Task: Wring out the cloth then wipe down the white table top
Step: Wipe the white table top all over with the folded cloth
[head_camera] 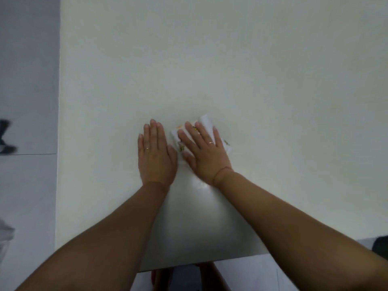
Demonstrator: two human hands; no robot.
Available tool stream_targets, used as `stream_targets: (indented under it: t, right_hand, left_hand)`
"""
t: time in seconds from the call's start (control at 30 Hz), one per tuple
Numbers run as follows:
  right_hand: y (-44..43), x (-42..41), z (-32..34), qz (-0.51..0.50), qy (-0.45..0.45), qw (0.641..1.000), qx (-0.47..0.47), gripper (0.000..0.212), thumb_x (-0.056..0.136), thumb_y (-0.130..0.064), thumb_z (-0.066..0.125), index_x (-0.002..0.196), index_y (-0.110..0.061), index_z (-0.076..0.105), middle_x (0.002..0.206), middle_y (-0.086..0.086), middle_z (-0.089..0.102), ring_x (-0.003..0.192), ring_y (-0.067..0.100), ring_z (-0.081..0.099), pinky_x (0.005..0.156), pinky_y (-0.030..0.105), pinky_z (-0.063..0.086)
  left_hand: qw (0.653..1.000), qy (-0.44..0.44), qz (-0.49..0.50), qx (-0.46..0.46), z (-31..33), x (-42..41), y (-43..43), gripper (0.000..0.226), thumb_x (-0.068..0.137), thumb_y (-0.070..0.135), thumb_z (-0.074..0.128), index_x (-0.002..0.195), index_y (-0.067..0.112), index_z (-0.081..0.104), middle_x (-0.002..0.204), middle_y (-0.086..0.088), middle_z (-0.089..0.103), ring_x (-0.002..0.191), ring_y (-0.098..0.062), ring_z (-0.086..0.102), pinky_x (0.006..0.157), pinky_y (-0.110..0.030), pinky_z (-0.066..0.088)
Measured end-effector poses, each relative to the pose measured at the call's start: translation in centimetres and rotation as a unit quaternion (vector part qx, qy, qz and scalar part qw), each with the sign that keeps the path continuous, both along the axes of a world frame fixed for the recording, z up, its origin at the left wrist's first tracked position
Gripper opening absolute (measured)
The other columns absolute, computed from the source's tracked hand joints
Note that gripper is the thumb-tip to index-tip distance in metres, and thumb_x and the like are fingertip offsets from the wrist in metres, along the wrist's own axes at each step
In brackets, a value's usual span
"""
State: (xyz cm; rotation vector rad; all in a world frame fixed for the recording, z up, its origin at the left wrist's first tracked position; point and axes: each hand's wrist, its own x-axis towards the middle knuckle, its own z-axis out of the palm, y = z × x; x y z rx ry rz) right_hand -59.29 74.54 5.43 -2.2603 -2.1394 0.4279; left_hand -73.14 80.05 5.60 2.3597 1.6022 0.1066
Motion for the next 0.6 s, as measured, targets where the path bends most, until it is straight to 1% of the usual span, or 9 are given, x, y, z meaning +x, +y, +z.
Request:
stream_targets:
  t: [0.07,0.17,0.23,0.27,0.33,0.4,0.47,0.53,0.6]
  right_hand:
    - [0.5,3.6,-0.3,-0.04,-0.022,0.999,-0.002,0.055,0.097,-0.045,0.026,0.149,-0.031,0.013,0.159,-0.004,0.009,0.147,0.019,0.003,0.117,0.049,0.001]
    - [2.7,5.5,-0.6,-0.254,-0.022,0.967,-0.012,0.058,0.098,-0.043,0.025,0.15,-0.031,0.003,0.16,-0.004,-0.002,0.147,0.018,-0.005,0.116,0.049,-0.008]
    - [4.3,2.7,-0.5,-0.327,-0.016,0.945,-0.013,0.061,0.097,-0.043,0.028,0.15,-0.028,0.002,0.16,-0.001,-0.003,0.147,0.023,-0.006,0.113,0.052,-0.014]
    - [4.9,0.8,-0.5,-0.309,-0.006,0.951,-0.014,0.062,0.096,-0.043,0.029,0.151,-0.027,0.003,0.16,0.001,-0.002,0.147,0.025,-0.005,0.11,0.053,-0.018]
    - [5.3,-2.7,-0.2,-0.181,-0.002,0.983,-0.015,0.062,0.095,-0.044,0.027,0.15,-0.028,0.005,0.16,0.002,0.0,0.146,0.026,-0.004,0.108,0.054,-0.02]
    - [5.1,-2.7,0.1,-0.048,0.006,0.999,-0.013,0.059,0.094,-0.045,0.024,0.15,-0.029,0.012,0.16,0.0,0.006,0.147,0.024,0.0,0.114,0.054,-0.01]
    - [5.4,0.3,0.1,0.016,0.02,1.0,0.006,0.058,0.094,-0.046,0.024,0.149,-0.031,0.018,0.159,-0.003,0.013,0.147,0.022,0.006,0.117,0.052,0.001]
    - [5.9,3.8,-0.3,-0.023,0.003,1.0,-0.002,0.057,0.096,-0.047,0.027,0.149,-0.032,0.014,0.159,-0.005,0.01,0.147,0.019,0.004,0.117,0.051,0.002]
    - [7.1,5.9,-0.5,-0.148,-0.006,0.989,-0.013,0.057,0.098,-0.047,0.024,0.15,-0.033,0.005,0.16,-0.005,0.001,0.147,0.018,-0.004,0.117,0.049,-0.006]
  left_hand:
    - [1.0,0.001,-0.004,0.011,-0.6,-0.2,0.0,0.063,0.089,0.023,0.025,0.146,-0.003,0.028,0.154,-0.02,0.025,0.145,-0.032,0.02,0.119,-0.044,0.014]
    - [1.0,0.004,0.0,0.015,-0.9,-0.2,-0.1,0.063,0.089,0.023,0.028,0.147,-0.002,0.026,0.156,-0.018,0.024,0.146,-0.03,0.018,0.12,-0.043,0.012]
    - [1.0,0.012,-0.001,0.01,-1.0,-0.2,-0.1,0.063,0.089,0.022,0.031,0.147,0.0,0.025,0.156,-0.017,0.023,0.146,-0.029,0.016,0.12,-0.042,0.012]
    - [1.0,0.016,-0.001,0.009,-0.9,-0.2,0.0,0.063,0.089,0.021,0.032,0.148,0.0,0.025,0.156,-0.017,0.023,0.146,-0.029,0.016,0.12,-0.042,0.012]
    - [1.0,0.027,0.006,0.002,-0.7,-0.1,0.0,0.061,0.091,0.023,0.03,0.148,0.001,0.025,0.156,-0.016,0.023,0.146,-0.028,0.016,0.12,-0.043,0.014]
    - [0.999,0.032,0.01,-0.005,-0.4,0.1,0.0,0.06,0.093,0.025,0.026,0.148,0.002,0.024,0.156,-0.015,0.023,0.146,-0.027,0.016,0.12,-0.043,0.013]
    - [1.0,0.025,0.007,-0.009,-0.2,0.1,0.2,0.063,0.088,0.024,0.027,0.147,0.0,0.027,0.156,-0.016,0.025,0.146,-0.028,0.018,0.12,-0.043,0.014]
    - [1.0,0.013,0.008,-0.008,-0.1,0.0,0.2,0.065,0.085,0.021,0.03,0.146,-0.001,0.03,0.154,-0.018,0.027,0.145,-0.03,0.02,0.119,-0.044,0.016]
    - [1.0,0.012,0.011,-0.012,-0.2,0.0,0.2,0.065,0.085,0.021,0.031,0.146,0.0,0.029,0.155,-0.017,0.026,0.145,-0.03,0.019,0.119,-0.044,0.015]
